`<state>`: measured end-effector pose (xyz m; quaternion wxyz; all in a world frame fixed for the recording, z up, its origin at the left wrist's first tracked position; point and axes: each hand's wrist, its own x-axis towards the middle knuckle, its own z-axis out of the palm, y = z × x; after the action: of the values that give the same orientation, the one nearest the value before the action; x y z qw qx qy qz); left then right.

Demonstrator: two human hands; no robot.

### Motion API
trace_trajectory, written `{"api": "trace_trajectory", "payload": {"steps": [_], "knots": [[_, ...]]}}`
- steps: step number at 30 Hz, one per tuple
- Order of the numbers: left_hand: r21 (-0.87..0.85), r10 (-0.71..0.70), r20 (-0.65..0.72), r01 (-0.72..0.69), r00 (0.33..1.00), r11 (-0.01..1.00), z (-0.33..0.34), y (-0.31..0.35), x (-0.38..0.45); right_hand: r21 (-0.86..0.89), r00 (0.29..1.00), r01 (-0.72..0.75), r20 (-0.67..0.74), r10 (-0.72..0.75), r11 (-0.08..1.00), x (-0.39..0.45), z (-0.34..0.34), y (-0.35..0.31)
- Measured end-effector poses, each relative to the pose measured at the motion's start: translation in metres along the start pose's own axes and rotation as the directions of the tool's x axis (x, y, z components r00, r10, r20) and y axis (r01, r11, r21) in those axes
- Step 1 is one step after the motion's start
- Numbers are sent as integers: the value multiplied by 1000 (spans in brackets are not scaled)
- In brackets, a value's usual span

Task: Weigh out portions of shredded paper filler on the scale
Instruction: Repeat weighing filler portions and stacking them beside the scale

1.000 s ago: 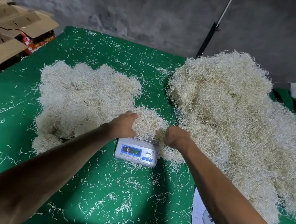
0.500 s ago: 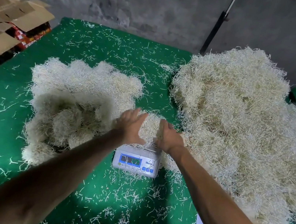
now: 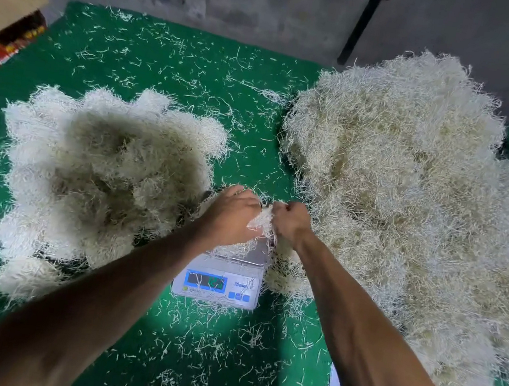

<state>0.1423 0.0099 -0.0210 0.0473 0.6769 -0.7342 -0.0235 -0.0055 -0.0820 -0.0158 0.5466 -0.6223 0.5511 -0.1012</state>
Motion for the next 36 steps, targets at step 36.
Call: {"api": "trace_trajectory", "payload": {"steps": [36], "knots": [[-414,-503,-104,422,858,807,-34,6,-117,-610,946,246,-17,-324,753,-79,-21,18]]}}
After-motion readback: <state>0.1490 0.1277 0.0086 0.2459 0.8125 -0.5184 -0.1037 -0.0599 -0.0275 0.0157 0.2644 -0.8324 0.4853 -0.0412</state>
